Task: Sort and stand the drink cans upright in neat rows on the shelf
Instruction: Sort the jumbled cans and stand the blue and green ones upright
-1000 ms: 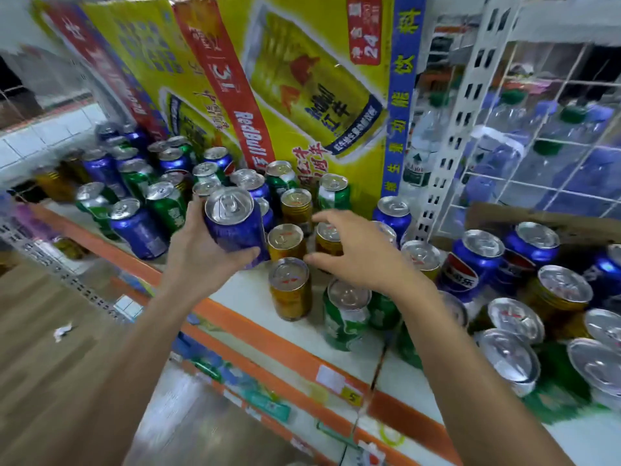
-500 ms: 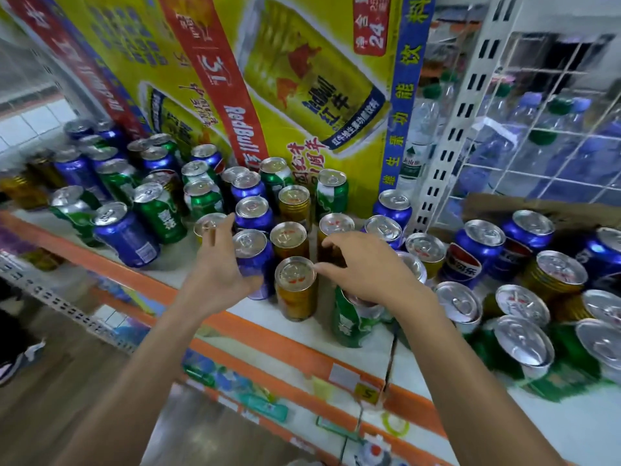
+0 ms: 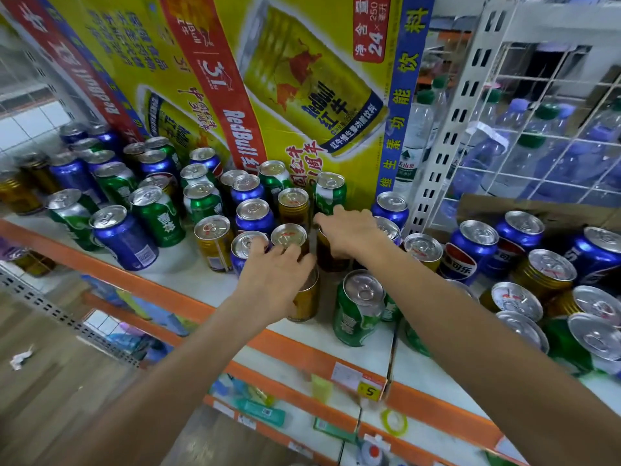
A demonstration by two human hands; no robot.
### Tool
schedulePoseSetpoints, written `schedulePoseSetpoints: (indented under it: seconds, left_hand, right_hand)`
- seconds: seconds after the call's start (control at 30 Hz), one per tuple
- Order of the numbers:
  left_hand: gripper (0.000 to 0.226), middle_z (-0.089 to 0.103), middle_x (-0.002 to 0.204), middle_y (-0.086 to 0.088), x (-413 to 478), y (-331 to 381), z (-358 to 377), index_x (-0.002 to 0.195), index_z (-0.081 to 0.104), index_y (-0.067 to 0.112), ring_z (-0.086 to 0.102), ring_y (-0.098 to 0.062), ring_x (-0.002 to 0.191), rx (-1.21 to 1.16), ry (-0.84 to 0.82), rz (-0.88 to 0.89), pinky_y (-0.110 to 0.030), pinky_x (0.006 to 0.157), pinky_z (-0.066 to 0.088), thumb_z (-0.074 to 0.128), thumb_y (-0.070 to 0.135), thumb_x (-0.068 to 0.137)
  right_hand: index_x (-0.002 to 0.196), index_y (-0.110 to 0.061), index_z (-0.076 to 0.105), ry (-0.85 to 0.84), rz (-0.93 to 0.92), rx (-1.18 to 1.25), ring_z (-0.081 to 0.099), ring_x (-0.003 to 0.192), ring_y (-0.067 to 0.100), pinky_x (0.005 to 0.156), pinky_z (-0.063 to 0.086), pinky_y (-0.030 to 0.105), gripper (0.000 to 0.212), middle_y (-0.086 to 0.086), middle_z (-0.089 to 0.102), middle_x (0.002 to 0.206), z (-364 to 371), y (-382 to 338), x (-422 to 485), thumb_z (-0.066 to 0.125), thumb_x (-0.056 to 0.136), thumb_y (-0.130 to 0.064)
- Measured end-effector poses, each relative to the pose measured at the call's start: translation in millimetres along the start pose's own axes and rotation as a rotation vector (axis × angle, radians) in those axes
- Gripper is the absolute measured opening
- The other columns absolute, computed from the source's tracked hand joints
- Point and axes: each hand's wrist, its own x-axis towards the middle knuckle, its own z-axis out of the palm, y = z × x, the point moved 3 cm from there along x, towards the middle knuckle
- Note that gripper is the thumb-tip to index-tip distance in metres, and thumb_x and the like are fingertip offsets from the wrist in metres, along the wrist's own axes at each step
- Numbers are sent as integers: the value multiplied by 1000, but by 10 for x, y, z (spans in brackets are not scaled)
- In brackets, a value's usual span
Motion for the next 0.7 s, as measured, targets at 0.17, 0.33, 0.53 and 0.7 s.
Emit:
schedulePoseSetpoints:
  seconds: [0.17,0.33,0.53,0.7]
  left_hand:
    - [90,44,140,6,13,-166,-172,139,32,35,50,-21,121,-196,97,0,-40,97,36,73,63,65]
    - [90,44,124,-1,9,-383,-648,135,43,34,45,-13,108,-679,360,-104,-19,92,35,84,49,57]
    - [91,39,124,10,137,-131,-915,133,38,40,40,1,108,-1233,527,-101,2,83,29,78,43,51]
    - [75,51,125,3,385,499,-1177,111,44,50,53,-10,113,-1430,545,-26,-35,96,48,78,57,44]
  right_hand:
    - [133,-32,43,88,-58,243,49,118,30,90,46,42,76,7,49,131,-183,199,-58,82,68,-28]
    - [139,-29,39,419,-42,559,42,125,22,100,33,30,82,4,46,135,-668,516,-610,82,68,-29]
    - [123,-34,50,717,42,1051,55,108,10,84,49,21,73,-13,53,118,-650,1029,-1475,85,62,-16]
    - [120,-42,47,889,119,1196,53,116,5,97,47,30,80,-18,53,120,-431,1445,-2144,88,54,-23]
